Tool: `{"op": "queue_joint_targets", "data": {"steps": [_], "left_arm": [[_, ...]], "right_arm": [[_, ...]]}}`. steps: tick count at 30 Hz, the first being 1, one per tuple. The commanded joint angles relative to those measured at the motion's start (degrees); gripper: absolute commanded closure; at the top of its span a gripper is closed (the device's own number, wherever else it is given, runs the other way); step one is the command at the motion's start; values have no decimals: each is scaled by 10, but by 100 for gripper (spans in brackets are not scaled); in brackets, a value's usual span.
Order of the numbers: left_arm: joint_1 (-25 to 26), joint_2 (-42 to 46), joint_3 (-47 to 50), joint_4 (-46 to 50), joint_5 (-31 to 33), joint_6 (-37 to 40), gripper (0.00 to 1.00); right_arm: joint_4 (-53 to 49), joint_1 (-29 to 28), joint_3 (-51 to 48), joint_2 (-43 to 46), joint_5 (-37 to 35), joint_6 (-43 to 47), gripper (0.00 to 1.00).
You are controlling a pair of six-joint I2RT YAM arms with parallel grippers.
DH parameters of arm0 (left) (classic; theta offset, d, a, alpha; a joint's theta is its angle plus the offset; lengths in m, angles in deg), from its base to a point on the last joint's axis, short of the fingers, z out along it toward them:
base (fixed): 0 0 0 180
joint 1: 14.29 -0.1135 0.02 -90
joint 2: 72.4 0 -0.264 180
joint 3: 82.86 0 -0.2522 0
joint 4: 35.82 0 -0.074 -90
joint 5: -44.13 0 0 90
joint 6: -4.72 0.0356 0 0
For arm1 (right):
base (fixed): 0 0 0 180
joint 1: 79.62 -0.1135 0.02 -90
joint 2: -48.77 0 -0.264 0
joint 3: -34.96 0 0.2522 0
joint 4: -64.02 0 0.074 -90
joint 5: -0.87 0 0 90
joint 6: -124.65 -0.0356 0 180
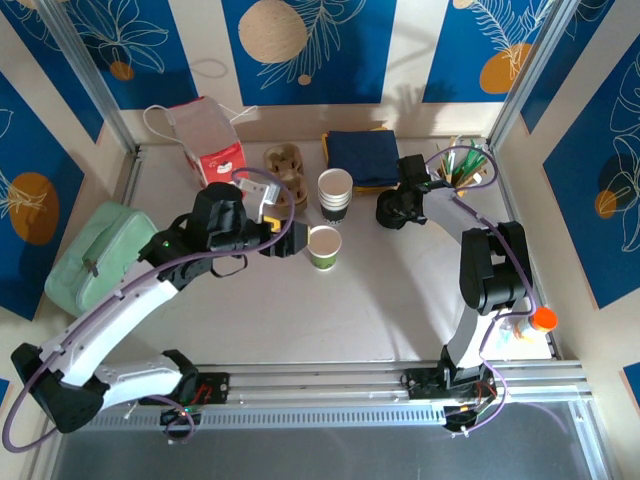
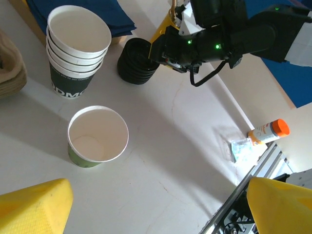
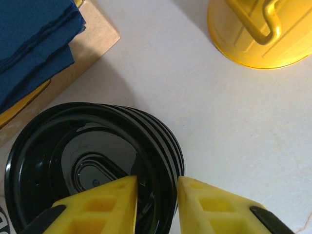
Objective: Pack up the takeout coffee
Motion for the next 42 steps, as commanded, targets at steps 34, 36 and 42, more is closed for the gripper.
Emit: {"op": "queue_joint_targets", "data": {"steps": [34,36,42], "left_arm": [[24,-21,-7,-3,35,10,6],[24,-21,-6,-2,36,10,6],[25,-21,-4,-4,35,7,6]], "right_arm": [[19,-8,-30,54,29,14,81],[18,-7,-30,52,31,13,81],[15,-7,-28,46,33,14,78]]}}
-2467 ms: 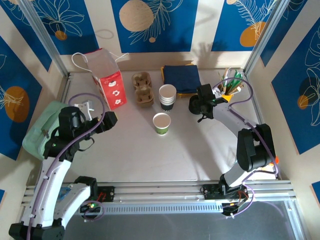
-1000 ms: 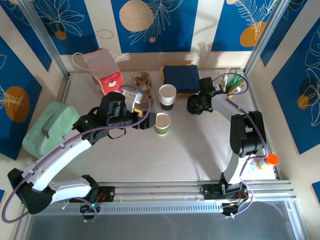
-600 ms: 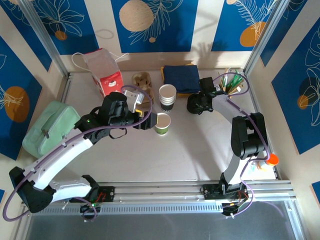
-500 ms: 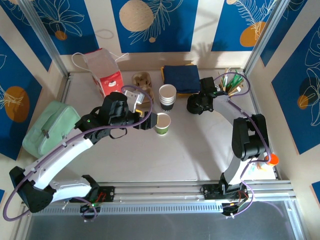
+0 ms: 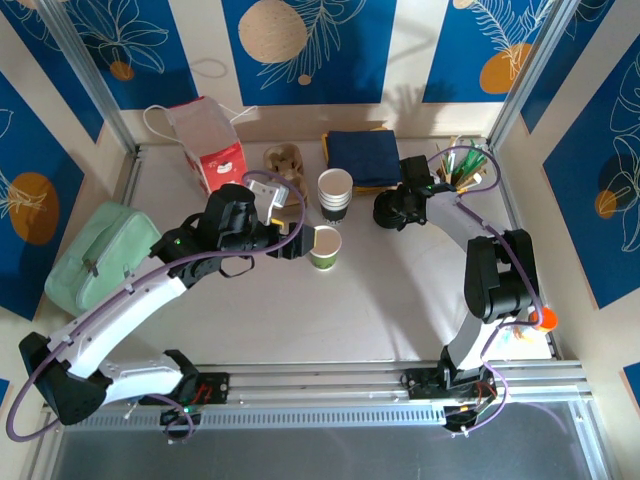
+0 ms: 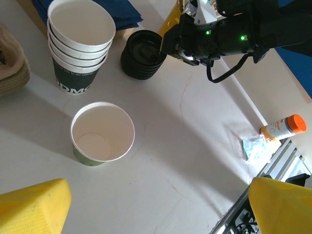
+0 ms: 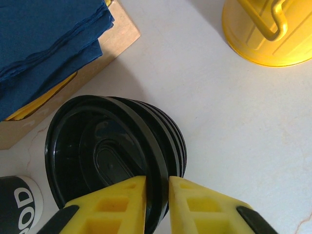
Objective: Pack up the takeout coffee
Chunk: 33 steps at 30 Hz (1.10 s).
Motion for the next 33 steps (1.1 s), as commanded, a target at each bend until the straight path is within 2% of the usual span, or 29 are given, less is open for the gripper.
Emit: {"op": "queue_joint_targets", "data": {"steps": [1,23,33], "left_arm": [[7,1,-3,-2,5,1,6],[6,3,2,1,9,2,6],[6,0,3,4,9,4,5]], "right_arm": [[-2,-2,-2,6,10,4,77],[-35,1,38,-35,0,3,71],[-37,1,47,-41,1,5,75]]}}
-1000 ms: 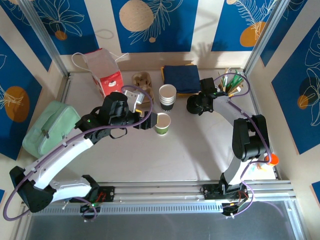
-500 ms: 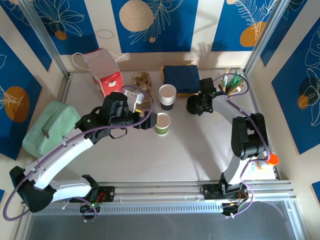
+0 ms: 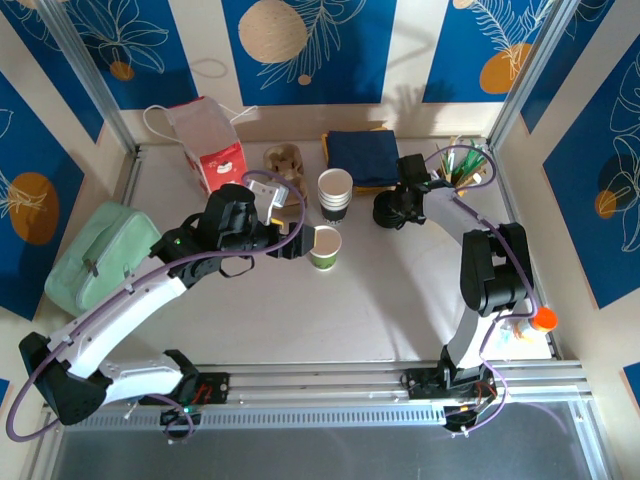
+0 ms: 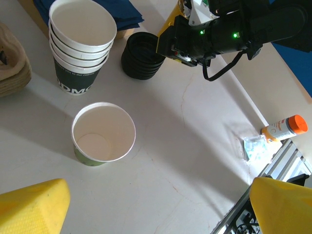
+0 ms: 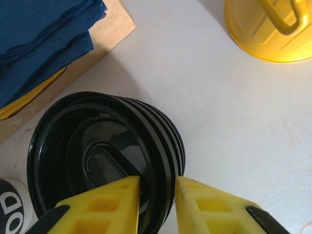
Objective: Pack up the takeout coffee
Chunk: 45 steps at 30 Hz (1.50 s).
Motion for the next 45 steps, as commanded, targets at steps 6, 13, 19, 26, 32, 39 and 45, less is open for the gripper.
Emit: {"op": "queue_joint_targets", "data": {"steps": [6,13,19,26,32,39,45], "left_arm": [[7,1,-1,8,7,7,5],[6,3,-7,14,10,12,4],[6,3,-12,18,11,15,4],[6,6,-11,19,11,15,4],[6,-2,-14,12,0,11,3],[6,-33,-31,-4,-5,-11,1],[-1,-69,-76,4,4,-37,1]], "right_arm": [[-11,-1,15,-6,0,5,78],[-7,-2,11,-1,0,7,82],[0,-5,3,16,3,10,83],[-1,-16,-9,61,-1,21,83],[-11,-33,-34,122,-6,26,83],[-23,-70,-72,220,0,35,83],[-33,-118,-66,275,15,46,83]]}}
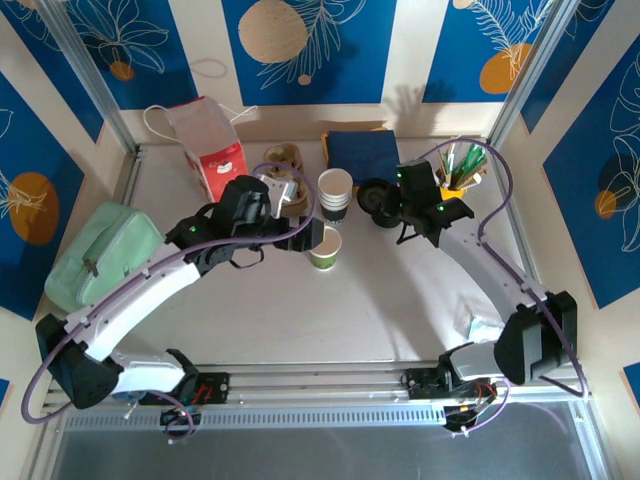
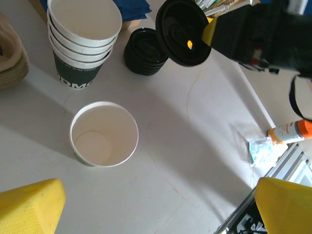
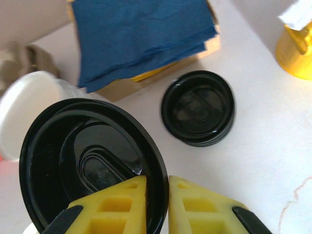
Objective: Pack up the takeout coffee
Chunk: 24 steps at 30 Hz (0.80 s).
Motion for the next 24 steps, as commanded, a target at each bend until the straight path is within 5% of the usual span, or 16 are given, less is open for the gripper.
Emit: {"op": "queue_joint_targets", "data": {"steps": [1,11,24], "left_arm": [[-3,-7,-36,-8,1,-24,1],[-51,-22,-21,-63,-87,-98,6],[-77,-68,-2,-142,-179,-102,21]], "right_arm": [[-19,-22,8,30,16,12,83],[-10,-89,23,69,64,-7,83],[47,-142,27,74,106,-5,83]]}}
